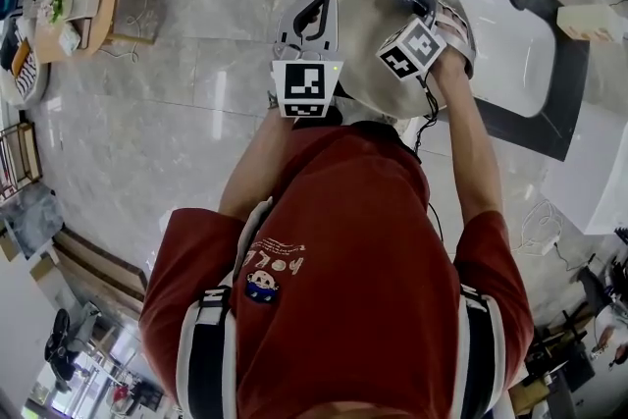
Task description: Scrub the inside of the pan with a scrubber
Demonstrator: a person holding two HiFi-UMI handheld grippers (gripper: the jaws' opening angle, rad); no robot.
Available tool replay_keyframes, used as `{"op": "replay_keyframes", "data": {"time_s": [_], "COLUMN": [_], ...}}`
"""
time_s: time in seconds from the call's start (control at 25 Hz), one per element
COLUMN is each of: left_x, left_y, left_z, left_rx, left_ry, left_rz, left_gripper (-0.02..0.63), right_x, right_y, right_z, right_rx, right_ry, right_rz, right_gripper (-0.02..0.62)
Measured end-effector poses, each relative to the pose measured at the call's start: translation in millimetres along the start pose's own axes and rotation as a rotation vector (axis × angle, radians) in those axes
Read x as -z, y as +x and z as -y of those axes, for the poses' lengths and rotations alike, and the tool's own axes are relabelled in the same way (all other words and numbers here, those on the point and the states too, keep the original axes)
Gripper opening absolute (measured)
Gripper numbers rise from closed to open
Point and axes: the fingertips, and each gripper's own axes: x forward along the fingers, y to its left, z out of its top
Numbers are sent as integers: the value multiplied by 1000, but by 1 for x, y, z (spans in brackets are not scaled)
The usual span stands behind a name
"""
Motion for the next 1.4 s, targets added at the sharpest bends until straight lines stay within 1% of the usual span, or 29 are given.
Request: {"op": "replay_keyframes", "data": {"time_s": [0.12, 0.28, 0.6, 0.72, 0.92, 1.0, 1.2, 1.4], "left_x": [0, 0, 1, 1, 0, -1, -3, -2], "left_y": [-1, -4, -4, -3, -5, -6, -9, -9], "left_z": [-2, -5, -6, -6, -6, -6, -5, 1], "left_rx": [-6, -16, -19, -16, -16, -16, -11, 0], "left_ry": [3, 4, -1, 1, 5, 4, 1, 1], "left_rz": [-3, -4, -4, -4, -1, 1, 7, 10], "left_gripper": [5, 5, 5, 5, 5, 5, 5, 5], "right_x": [-12, -27, -38, -41, -39, -39, -32, -12], "right_y": [4, 6, -4, -17, -34, -42, -68, -88], "right_z": [-7, -27, -62, -77, -99, -107, -130, -146], "right_rx": [-37, -172, -365, -453, -505, -529, -621, -737], "right_ry": [49, 72, -67, -93, -175, -193, -218, -227], "right_rz": [53, 104, 149, 158, 159, 159, 149, 87], "right_gripper": [57, 58, 57, 57, 54, 52, 52, 52]}}
